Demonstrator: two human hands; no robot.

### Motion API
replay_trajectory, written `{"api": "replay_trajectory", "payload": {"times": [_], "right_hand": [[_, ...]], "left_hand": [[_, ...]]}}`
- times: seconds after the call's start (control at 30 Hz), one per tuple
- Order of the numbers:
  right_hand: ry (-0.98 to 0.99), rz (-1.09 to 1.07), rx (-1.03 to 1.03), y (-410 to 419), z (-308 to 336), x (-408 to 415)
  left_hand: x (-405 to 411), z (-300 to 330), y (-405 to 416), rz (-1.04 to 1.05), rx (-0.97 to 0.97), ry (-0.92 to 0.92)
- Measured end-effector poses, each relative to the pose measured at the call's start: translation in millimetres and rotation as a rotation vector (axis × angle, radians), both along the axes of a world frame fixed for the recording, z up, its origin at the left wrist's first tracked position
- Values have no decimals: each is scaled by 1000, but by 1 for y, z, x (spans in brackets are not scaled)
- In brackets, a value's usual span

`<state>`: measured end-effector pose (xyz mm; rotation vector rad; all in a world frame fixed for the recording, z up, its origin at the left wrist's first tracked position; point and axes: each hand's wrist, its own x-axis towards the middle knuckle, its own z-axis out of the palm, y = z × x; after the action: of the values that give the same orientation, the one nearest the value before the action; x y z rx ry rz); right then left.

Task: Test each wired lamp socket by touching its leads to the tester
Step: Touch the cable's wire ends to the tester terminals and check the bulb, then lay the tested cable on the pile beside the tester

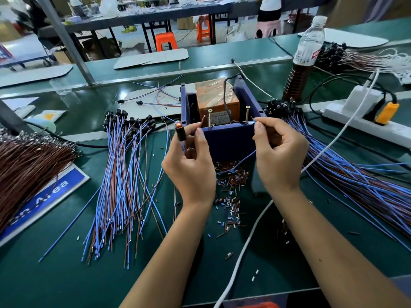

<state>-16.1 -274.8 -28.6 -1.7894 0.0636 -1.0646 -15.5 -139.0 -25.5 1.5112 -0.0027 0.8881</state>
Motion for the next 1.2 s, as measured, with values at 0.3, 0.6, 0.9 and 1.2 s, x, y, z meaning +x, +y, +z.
{"api": "replay_trajectory", "payload": {"times": [0.3, 0.6, 0.9, 1.2], "right_hand": [[34, -125, 183, -49, 14, -16], [44, -565, 323, -164, 35, -68], [493, -369, -105, -186, 29, -94], [538, -184, -338, -183, 31, -85]], "left_hand": [[-12, 26, -76, -394, 142, 272], [-9, 50, -222, -1163, -86, 899], [5, 40, -271, -1334, -615, 1127], [75, 50, -226, -974, -762, 844]]}}
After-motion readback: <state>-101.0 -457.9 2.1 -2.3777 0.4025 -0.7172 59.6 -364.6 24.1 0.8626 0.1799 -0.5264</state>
